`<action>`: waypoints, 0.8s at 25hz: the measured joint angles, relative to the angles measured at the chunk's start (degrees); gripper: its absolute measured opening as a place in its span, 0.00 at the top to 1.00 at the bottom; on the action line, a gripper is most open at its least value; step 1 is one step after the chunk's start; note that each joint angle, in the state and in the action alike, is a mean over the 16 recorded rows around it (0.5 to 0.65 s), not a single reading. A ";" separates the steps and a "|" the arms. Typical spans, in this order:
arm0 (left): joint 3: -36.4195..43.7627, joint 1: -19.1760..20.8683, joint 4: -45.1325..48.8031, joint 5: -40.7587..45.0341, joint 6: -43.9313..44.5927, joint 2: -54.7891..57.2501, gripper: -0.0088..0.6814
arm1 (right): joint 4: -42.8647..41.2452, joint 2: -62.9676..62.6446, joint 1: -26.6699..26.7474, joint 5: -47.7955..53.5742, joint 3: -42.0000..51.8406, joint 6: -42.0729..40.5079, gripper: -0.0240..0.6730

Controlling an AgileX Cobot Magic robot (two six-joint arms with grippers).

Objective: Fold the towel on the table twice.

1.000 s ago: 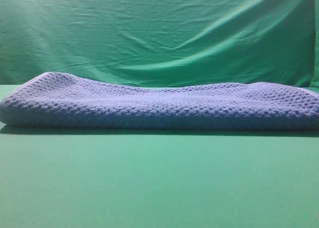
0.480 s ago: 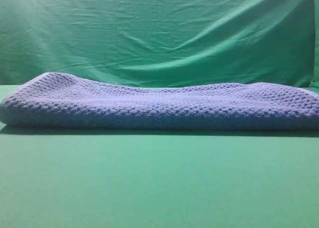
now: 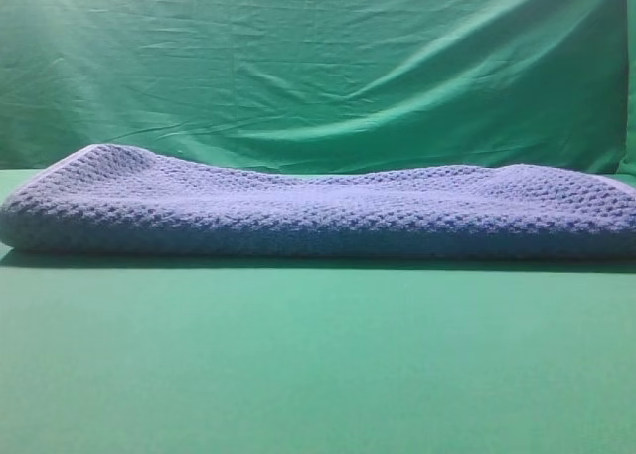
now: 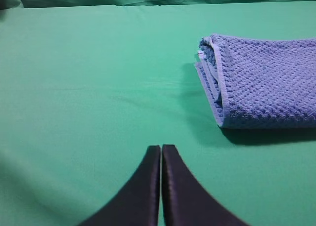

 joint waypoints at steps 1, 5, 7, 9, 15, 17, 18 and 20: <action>0.00 0.00 0.00 0.00 0.00 0.00 0.99 | 0.00 0.00 -0.63 0.00 0.00 0.00 0.97; 0.00 0.00 0.00 0.00 0.00 0.00 0.99 | 0.00 0.00 -2.52 0.00 0.00 0.00 0.97; 0.00 0.00 0.00 0.00 0.00 0.00 0.99 | 0.00 0.00 -3.08 0.00 0.00 0.00 0.97; 0.00 0.00 0.00 0.00 0.00 0.00 0.99 | 0.00 0.00 -3.39 0.00 0.00 -0.02 0.97; 0.00 0.00 0.00 0.00 0.03 0.00 0.99 | 0.00 0.00 -3.55 0.00 0.00 -0.21 0.97; 0.00 0.00 0.00 0.00 0.04 0.00 0.99 | 0.00 0.00 -3.55 0.00 0.00 -0.27 0.97; 0.00 0.00 0.00 0.00 0.05 0.00 0.99 | 0.00 0.00 -3.55 0.00 0.00 -0.31 0.97; 0.00 0.00 0.00 0.00 0.06 0.00 0.99 | 0.00 0.00 -3.55 0.00 0.00 -0.38 0.97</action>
